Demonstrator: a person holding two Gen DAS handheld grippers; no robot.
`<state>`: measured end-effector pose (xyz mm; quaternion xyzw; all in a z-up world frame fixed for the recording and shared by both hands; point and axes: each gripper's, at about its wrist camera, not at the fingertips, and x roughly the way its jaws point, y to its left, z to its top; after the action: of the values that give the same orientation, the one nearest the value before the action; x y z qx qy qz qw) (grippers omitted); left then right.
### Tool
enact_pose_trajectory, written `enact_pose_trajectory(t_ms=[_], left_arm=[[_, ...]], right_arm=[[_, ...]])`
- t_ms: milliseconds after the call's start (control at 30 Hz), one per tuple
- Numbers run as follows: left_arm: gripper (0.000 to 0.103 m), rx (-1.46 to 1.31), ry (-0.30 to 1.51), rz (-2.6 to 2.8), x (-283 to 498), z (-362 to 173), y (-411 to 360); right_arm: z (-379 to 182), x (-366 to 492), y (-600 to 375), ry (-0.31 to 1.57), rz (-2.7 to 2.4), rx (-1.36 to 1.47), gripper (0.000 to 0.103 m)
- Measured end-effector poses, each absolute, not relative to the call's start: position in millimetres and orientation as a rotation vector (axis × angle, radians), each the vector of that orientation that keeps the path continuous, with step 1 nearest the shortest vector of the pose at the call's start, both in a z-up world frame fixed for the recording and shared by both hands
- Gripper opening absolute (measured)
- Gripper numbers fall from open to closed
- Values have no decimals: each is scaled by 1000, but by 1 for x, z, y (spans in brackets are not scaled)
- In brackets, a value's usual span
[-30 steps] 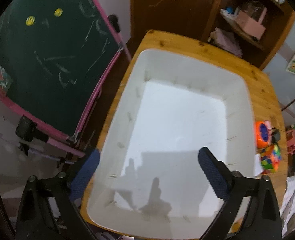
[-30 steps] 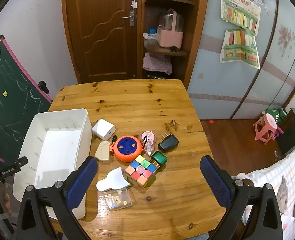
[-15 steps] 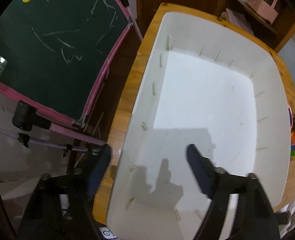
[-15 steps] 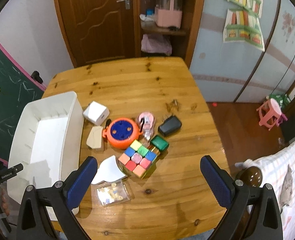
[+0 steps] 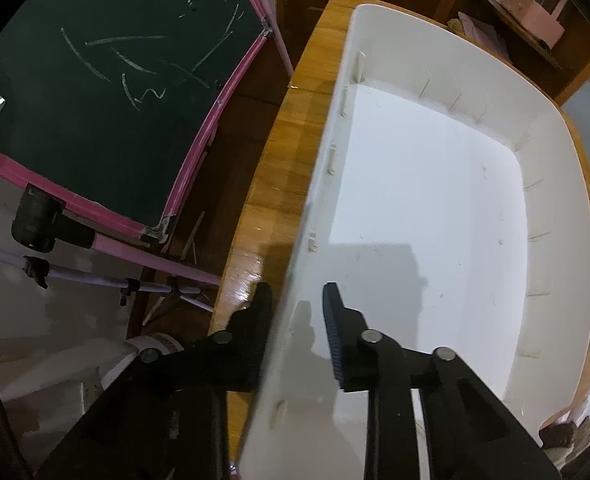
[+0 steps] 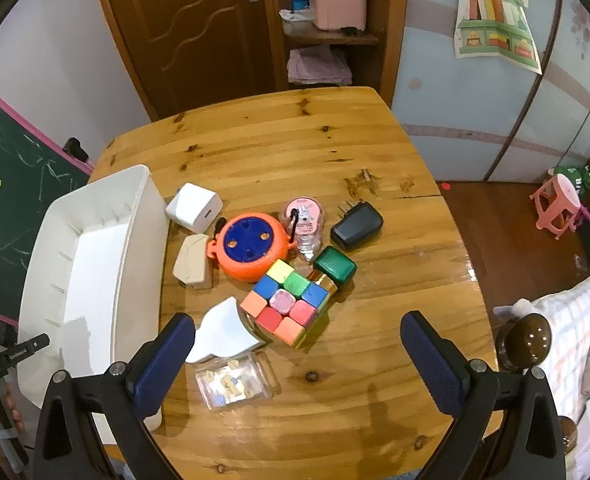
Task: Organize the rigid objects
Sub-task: 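Grasp the white tray rim with the left gripper and hold it, then grasp the black power adapter with the right gripper while left gripper holds tray rim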
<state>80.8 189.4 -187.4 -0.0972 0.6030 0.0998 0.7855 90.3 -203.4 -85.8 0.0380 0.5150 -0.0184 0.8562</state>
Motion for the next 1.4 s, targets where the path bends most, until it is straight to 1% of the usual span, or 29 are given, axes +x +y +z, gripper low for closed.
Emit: enact_pose_trajectory(t_ms=[67,200,333,467,500,567,600,667,700,900,1100,1233,1400], left_arm=[[15,-190,1317,230,85,-192,190],[9,-210,1363,189,94,-210,195],[7,-230,1369,162,96,-217,197],[6,-186,1371,158,97,-215,190],[6,-186,1371,152,96,-215,189],[4,-194,1375,134,96,-215,186],[3,-191,1374,129,95,-215,183],[3,-172,1369,129,95,-215,177],[3,-165,1366,135,94,-215,177],[4,-192,1356,147,93,-215,181],[4,-180,1348,150,93,-216,180],[4,-168,1346,149,92,-214,176],[4,-174,1346,149,92,-213,176]], right_arm=[[-88,91,-202,1073,-34,79,103],[-91,94,-201,1065,-37,49,103],[-94,97,-206,1074,-35,58,103],[-96,102,-214,1074,-52,66,102],[-97,103,-216,1075,-55,70,102],[-99,107,-220,1084,-61,82,96],[-101,108,-223,1093,-61,92,94],[-104,111,-230,1114,-49,125,90],[-106,112,-234,1120,-45,142,90],[-105,118,-256,1111,-85,169,90],[-113,130,-277,1081,-135,123,90],[-134,156,-281,1081,-99,42,90],[-167,192,-288,1129,10,-34,90]])
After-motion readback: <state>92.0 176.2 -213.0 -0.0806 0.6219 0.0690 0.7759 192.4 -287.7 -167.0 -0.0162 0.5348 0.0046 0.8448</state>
